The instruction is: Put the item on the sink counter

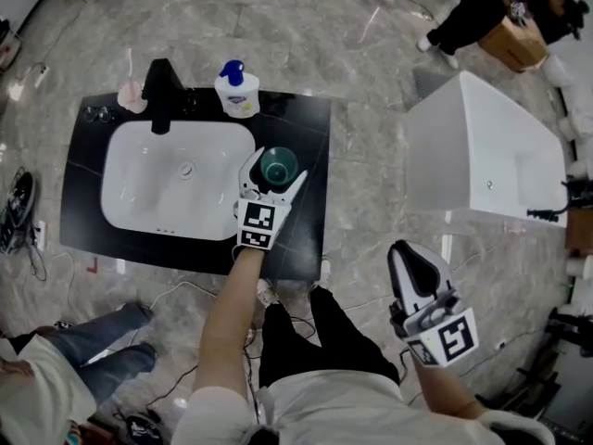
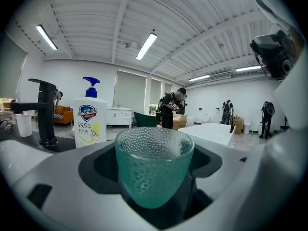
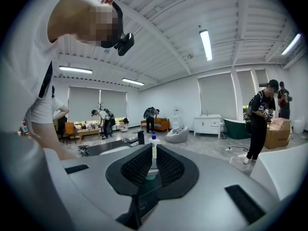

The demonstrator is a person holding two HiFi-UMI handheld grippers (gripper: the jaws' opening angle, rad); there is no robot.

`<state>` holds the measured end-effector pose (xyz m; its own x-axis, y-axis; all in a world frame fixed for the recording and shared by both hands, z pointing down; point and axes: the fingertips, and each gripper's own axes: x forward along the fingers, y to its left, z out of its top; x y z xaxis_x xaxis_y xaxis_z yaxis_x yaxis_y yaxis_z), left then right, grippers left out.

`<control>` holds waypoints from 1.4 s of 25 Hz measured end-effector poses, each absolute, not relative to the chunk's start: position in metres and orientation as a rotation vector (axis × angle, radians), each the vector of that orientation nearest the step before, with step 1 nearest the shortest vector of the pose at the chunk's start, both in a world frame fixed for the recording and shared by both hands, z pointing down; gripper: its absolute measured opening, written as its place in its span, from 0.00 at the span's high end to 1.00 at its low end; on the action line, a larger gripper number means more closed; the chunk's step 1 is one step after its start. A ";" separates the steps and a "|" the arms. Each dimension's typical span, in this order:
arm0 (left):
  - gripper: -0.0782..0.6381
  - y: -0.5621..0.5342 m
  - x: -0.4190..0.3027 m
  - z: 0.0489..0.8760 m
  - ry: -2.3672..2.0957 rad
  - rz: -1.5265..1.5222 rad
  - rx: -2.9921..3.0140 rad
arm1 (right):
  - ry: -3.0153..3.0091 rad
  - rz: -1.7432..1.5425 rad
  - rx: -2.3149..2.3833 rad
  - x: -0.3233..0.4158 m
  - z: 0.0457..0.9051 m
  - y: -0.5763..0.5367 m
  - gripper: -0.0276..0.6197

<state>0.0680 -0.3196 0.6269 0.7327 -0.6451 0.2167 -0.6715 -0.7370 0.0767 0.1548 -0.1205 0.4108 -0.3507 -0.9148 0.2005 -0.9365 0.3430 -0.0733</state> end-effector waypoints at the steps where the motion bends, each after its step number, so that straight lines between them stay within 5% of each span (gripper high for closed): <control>1: 0.35 -0.320 0.068 0.627 -1.062 0.264 2.784 | -2.474 0.262 1.711 0.153 0.411 -0.123 0.88; 11: 0.35 -0.318 0.069 0.630 -1.035 0.277 2.780 | -2.471 0.265 1.726 0.142 0.418 -0.133 0.88; 35: 0.16 -0.305 0.051 0.622 -0.967 0.264 2.760 | -2.495 0.258 1.730 0.109 0.414 -0.132 0.88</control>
